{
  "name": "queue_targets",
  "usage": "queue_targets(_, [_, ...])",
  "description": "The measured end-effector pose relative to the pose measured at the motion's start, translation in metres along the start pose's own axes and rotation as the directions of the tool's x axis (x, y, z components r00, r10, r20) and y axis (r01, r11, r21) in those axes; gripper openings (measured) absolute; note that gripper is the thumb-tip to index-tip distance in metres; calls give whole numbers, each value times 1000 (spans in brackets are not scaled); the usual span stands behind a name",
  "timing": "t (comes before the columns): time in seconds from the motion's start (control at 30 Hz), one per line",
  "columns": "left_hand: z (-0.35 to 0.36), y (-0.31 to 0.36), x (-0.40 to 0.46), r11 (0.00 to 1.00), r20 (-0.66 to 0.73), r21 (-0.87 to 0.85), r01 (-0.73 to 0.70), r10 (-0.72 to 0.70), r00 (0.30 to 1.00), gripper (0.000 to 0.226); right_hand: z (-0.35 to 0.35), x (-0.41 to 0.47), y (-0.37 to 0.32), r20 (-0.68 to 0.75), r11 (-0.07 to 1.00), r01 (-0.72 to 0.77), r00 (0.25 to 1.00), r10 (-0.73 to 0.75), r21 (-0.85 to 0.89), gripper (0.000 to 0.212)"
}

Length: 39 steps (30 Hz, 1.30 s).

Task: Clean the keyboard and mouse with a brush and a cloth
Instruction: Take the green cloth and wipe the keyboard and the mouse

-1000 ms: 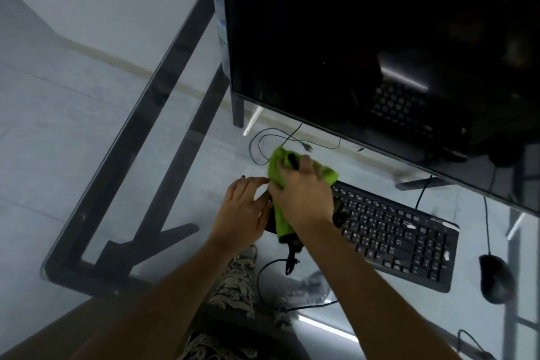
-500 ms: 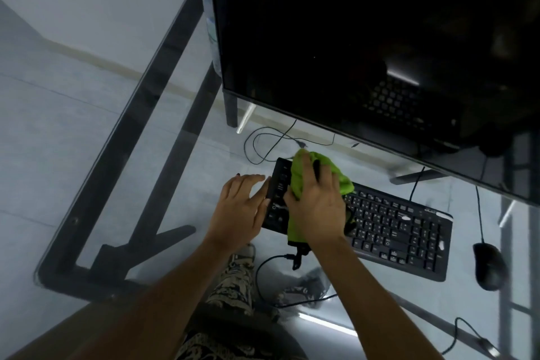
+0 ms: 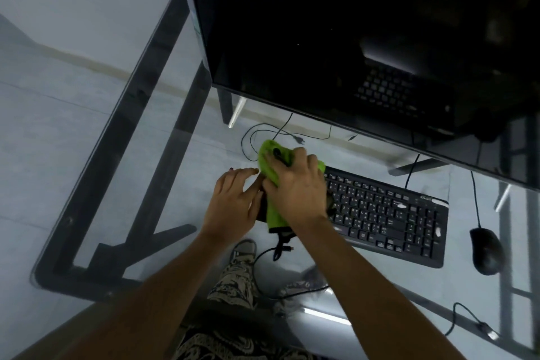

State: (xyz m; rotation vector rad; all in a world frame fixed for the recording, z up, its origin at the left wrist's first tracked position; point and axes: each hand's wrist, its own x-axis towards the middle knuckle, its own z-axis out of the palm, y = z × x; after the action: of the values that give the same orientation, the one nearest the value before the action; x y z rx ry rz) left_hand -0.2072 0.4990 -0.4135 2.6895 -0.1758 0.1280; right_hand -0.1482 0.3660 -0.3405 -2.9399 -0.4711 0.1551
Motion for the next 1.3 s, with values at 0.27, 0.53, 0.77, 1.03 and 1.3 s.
queue_targets(0.27, [1,0,1,1000,33,8,-2,2,999,41,-4,0,27,-39,978,-208,978,207,-21,48])
queue_targets(0.53, [-5,0,2,1000,65,-20,1,0,998,46,6,-23,23,-114,990,-110,988,100,-85,49])
queue_targets(0.77, [-13,-32,-12,968,288,9,-249,236,928,72,2,4,33,-89,985,-174,981,172,-20,48])
queue_targets(1.03, [-12,-33,-13,965,259,26,-262,247,934,80,13,-52,20,-22,989,139,990,-140,-46,50])
queue_targets(1.3, [-14,-32,-12,970,278,22,-243,227,933,80,-12,-35,86,220,836,534,837,-501,-130,54])
